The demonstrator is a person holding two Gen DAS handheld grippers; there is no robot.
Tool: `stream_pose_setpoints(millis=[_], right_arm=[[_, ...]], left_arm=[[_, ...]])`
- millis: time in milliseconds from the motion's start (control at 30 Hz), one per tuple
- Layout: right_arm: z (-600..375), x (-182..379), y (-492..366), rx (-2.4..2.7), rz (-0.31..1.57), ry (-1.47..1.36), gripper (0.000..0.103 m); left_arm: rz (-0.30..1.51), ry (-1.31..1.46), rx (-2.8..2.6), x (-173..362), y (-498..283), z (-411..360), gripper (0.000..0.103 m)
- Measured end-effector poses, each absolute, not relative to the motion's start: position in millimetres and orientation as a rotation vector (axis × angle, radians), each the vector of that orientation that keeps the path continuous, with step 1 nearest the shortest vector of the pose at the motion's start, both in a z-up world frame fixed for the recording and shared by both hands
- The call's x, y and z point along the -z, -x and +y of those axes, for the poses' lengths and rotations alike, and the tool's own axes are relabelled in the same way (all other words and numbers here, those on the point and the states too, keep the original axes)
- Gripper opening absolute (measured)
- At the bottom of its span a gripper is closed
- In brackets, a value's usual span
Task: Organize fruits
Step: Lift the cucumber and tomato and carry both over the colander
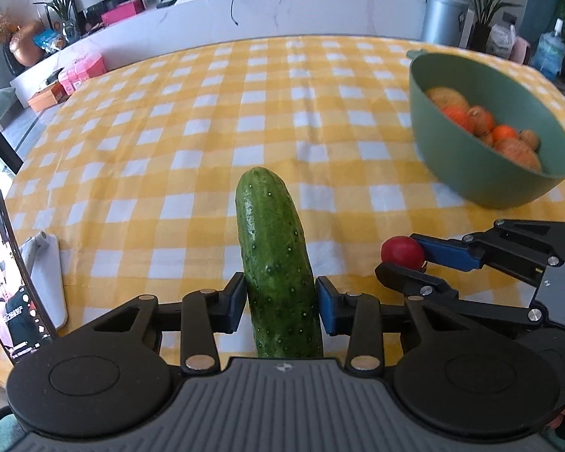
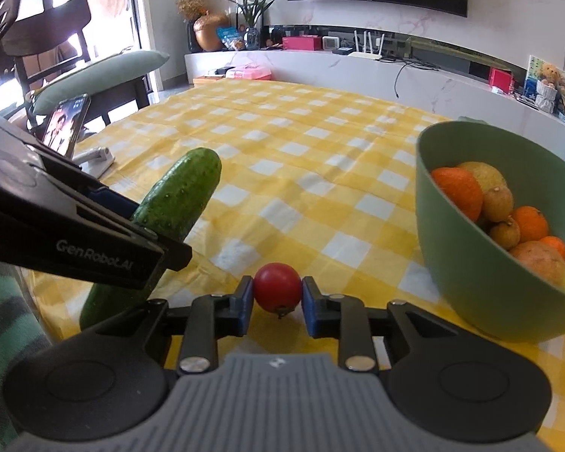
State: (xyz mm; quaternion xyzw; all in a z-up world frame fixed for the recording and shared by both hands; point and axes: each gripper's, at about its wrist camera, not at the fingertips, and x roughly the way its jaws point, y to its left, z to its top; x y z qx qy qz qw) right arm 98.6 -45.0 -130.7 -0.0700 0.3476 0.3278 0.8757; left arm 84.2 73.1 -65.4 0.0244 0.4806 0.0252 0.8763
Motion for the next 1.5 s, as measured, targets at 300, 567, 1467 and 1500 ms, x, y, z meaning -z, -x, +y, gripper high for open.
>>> stream_pose_setpoints(millis=[300,567,1467,1500], right_arm=[[-71,111,-91,-0.627,0.668,0.087,0.023],[-93,92,-80,-0.578,0.609,0.046,0.023],[-184,43,-140,-0.308,0.452,-0.01,0.023],[-186,47,-146,-0.3,0.461,-0.014,0.023]], left_arm=[[0.906,-0.03,-0.022,41,-76,60,0.043],[0.832,-0.005,0.024,25,-67,50,0.042],[0.777,0.317,0.33,-10,-171,-7,0.042],[0.792,0.33,0.331,-4,-176,-8,0.042]])
